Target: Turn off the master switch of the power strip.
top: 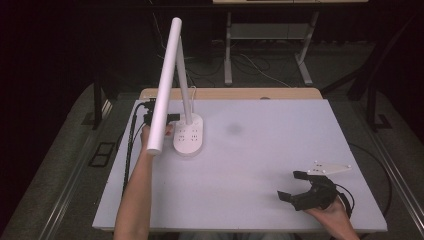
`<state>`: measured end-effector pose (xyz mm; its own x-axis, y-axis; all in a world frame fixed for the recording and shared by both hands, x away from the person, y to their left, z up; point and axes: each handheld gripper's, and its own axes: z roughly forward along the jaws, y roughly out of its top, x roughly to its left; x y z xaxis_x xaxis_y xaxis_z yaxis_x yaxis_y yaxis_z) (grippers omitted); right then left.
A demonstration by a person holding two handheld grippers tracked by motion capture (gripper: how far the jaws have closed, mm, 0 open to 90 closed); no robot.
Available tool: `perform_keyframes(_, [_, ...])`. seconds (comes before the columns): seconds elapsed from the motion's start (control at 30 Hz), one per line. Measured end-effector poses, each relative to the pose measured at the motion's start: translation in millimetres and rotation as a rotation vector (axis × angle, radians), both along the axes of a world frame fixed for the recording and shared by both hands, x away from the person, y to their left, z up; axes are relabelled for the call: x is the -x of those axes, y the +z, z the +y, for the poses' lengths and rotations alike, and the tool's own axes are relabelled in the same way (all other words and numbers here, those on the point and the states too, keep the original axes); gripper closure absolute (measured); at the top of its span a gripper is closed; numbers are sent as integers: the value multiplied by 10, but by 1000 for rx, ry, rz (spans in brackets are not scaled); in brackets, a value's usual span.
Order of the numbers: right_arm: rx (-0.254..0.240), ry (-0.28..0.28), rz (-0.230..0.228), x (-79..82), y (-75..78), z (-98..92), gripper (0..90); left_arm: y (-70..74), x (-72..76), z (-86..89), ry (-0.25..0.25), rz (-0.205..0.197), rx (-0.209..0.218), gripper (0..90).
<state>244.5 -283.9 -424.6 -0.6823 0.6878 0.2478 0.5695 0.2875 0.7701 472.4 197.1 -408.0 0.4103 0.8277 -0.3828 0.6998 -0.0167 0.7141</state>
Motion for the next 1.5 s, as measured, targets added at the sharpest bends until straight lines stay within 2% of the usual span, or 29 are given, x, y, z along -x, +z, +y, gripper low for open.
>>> perform_keyframes(0.13, [1, 0, 0, -4, -2, 0, 1, 31, 73, -7, 5, -21, 8, 899])
perform_keyframes(0.33, [-3, -6, -9, -7, 3, -11, 1, 33, 190, 75, 15, -53, 29, 898])
perform_keyframes(0.47, [-4, -12, -7, -9, 4, -12, 1, 49, 283, 137, 26, -78, 63, 895])
perform_keyframes(0.67, [-5, -10, -10, -7, 5, -11, 1, 80, 404, 215, 1, -87, 110, 688])
perform_keyframes(0.7, [-4, -10, -9, -8, 4, -10, 1, 86, 428, 226, -2, -88, 118, 614])
perform_keyframes(0.73, [-4, -10, -9, -8, 4, -10, 1, 93, 454, 239, -10, -88, 125, 614])
perform_keyframes(0.77, [-3, -7, -10, -8, 3, -10, 1, 94, 480, 247, -10, -94, 135, 530])
perform_keyframes(0.8, [-3, -7, -10, -8, 3, -10, 1, 93, 513, 251, -7, -101, 152, 530])
perform_keyframes(0.97, [-6, -9, -9, -7, 5, -8, 1, 97, 635, 265, -14, -110, 121, 344])
perform_keyframes(1.03, [-4, -6, -9, -5, 6, -8, 1, 116, 708, 259, -24, -117, 142, 232])
perform_keyframes(1.1, [-4, -5, -9, -6, 5, -4, 1, 132, 772, 242, -41, -128, 143, 142])
perform_keyframes(1.13, [-5, -7, -6, -7, 4, -1, 1, 137, 799, 236, -44, -136, 126, 124])
perform_keyframes(1.17, [-3, -6, -4, -8, 1, 2, 1, 140, 829, 225, -45, -136, 118, 111])
perform_keyframes(1.23, [-2, -3, -6, -7, 0, 6, 1, 144, 891, 203, -51, -123, 115, 13])
perform_keyframes(1.5, [-4, -2, -5, 9, 12, 24, 1, 201, 1156, 158, -83, -168, 66, 0])
